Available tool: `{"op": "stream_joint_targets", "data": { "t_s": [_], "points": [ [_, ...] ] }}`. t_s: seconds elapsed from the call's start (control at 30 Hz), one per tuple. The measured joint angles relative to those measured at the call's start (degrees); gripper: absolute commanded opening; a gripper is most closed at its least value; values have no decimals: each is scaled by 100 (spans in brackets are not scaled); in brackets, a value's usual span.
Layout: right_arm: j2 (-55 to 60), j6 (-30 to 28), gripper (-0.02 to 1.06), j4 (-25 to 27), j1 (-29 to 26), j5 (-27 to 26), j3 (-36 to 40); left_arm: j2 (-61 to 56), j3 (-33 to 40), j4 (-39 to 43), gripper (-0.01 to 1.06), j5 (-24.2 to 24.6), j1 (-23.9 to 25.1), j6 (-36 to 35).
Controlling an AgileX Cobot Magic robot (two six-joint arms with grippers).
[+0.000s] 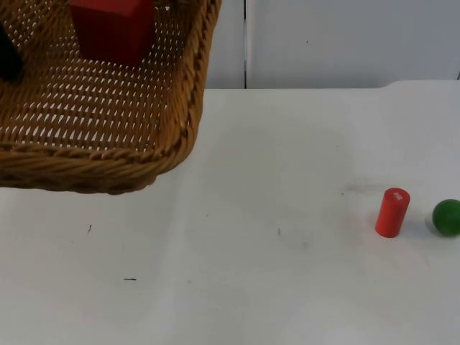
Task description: Pick up the basket with the left hand and place the object to the left of the red cylinder into the basket with the right hand.
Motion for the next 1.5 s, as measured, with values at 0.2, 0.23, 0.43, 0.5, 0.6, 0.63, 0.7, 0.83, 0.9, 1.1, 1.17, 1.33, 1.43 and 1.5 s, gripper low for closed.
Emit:
{"op": "stream_joint_targets", "data": {
  "t_s": [0.2,0.23,0.43,0.5,0.6,0.63,0.7,0.83,0.9,1.1,1.17,1.33,1.43,1.5],
  "points": [
    [-313,258,87,47,-454,65,0,0,0,30,0,0,0,0],
    [-360,283,87,126,-555,65,0,0,0,32,0,0,0,0],
    [-536,319,87,392,-857,65,0,23,0,93,0,0,0,0],
    [-632,349,87,382,-869,65,0,23,0,118,0,0,0,0],
    [-729,420,87,382,-869,65,0,23,0,132,0,0,0,0],
    [-774,525,87,323,-842,65,0,23,0,132,0,0,0,0],
    [-811,816,87,29,-753,65,0,23,0,132,0,0,0,0],
    [-821,1217,87,-547,-590,65,109,23,0,136,0,0,0,0],
    [-821,1296,87,-648,-527,65,200,23,0,136,0,0,0,13],
    [-878,1375,87,-734,-318,-164,865,23,0,136,0,0,0,99],
    [-1046,1375,87,-756,-318,-367,1257,34,0,136,0,0,0,138],
    [-1709,1387,87,-770,-318,-1084,2233,154,0,136,0,0,0,215],
    [-2064,1398,87,-770,-318,-1440,2684,260,0,136,0,0,0,226],
    [-2356,1396,87,-817,-318,-1613,3051,379,0,136,0,0,0,254]
  ]
}}
